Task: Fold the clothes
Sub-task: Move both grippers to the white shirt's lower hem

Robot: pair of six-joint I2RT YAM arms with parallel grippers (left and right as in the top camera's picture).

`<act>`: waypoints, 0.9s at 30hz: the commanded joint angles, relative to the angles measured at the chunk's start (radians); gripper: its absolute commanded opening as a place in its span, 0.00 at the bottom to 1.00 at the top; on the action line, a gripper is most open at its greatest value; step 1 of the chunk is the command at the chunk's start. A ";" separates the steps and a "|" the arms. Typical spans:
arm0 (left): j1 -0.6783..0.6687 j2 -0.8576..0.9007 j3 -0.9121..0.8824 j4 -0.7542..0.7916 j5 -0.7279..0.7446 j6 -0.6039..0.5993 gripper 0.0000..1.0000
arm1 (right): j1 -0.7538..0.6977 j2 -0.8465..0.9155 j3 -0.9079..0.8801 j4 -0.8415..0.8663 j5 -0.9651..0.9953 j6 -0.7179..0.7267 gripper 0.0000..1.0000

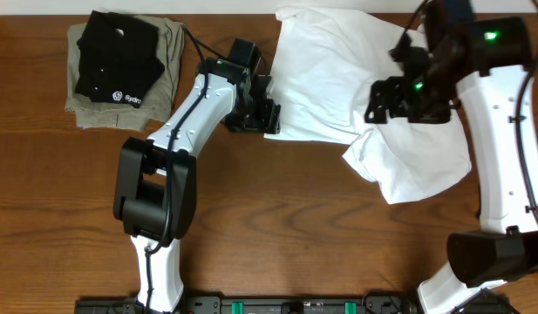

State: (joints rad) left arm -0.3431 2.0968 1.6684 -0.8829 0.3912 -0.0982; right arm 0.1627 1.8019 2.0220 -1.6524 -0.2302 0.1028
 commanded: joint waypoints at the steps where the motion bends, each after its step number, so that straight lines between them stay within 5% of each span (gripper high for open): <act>1: 0.001 0.008 0.009 0.012 -0.015 -0.039 0.70 | 0.049 -0.017 -0.074 0.029 0.003 0.032 0.84; 12: -0.002 0.115 0.007 0.026 0.046 -0.045 0.70 | 0.138 -0.017 -0.315 0.178 0.081 0.126 0.83; 27: -0.007 0.152 0.003 0.065 0.046 -0.046 0.69 | 0.171 -0.017 -0.330 0.206 0.096 0.156 0.81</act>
State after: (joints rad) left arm -0.3439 2.2272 1.6711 -0.8169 0.4351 -0.1375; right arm 0.3084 1.8011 1.6985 -1.4525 -0.1539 0.2245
